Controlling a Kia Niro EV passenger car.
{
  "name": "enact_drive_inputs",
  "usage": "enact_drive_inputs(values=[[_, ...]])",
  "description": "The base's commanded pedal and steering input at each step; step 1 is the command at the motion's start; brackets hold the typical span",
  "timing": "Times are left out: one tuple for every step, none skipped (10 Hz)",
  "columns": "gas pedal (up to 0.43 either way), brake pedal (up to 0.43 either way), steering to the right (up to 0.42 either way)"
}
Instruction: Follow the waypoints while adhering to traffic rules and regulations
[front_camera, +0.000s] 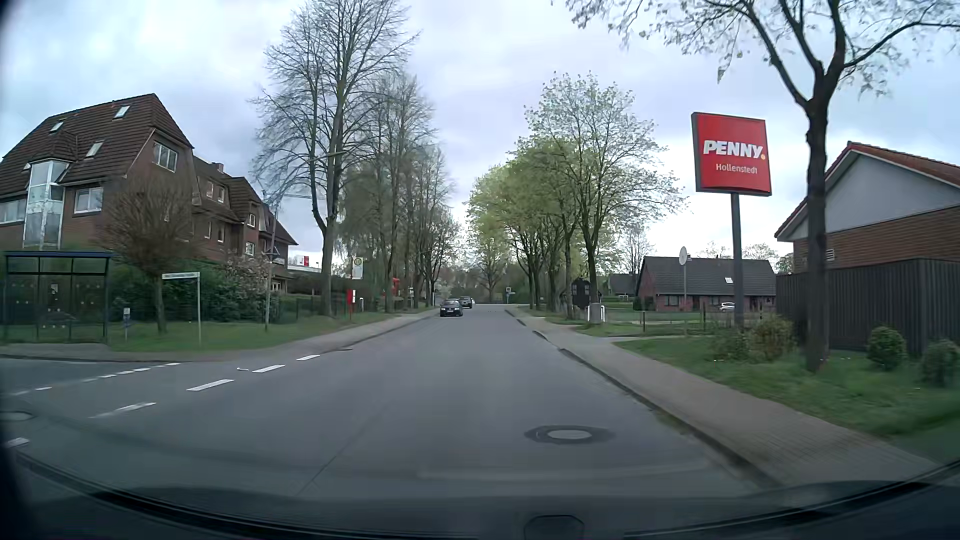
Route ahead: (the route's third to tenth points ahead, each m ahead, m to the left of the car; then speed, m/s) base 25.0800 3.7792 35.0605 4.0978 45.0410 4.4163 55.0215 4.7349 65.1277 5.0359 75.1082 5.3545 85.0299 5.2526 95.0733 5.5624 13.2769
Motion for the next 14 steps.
enact_drive_inputs(values=[[0.189, 0.0, -0.006], [0.177, 0.0, -0.006], [0.177, 0.0, -0.006], [0.177, 0.0, -0.008], [0.177, 0.0, -0.01], [0.177, 0.0, -0.01], [0.177, 0.0, -0.01], [0.177, 0.0, -0.01], [0.177, 0.0, -0.01], [0.177, 0.0, -0.008], [0.177, 0.0, -0.007], [0.177, 0.0, -0.007], [0.177, 0.0, -0.007], [0.177, 0.0, -0.007]])
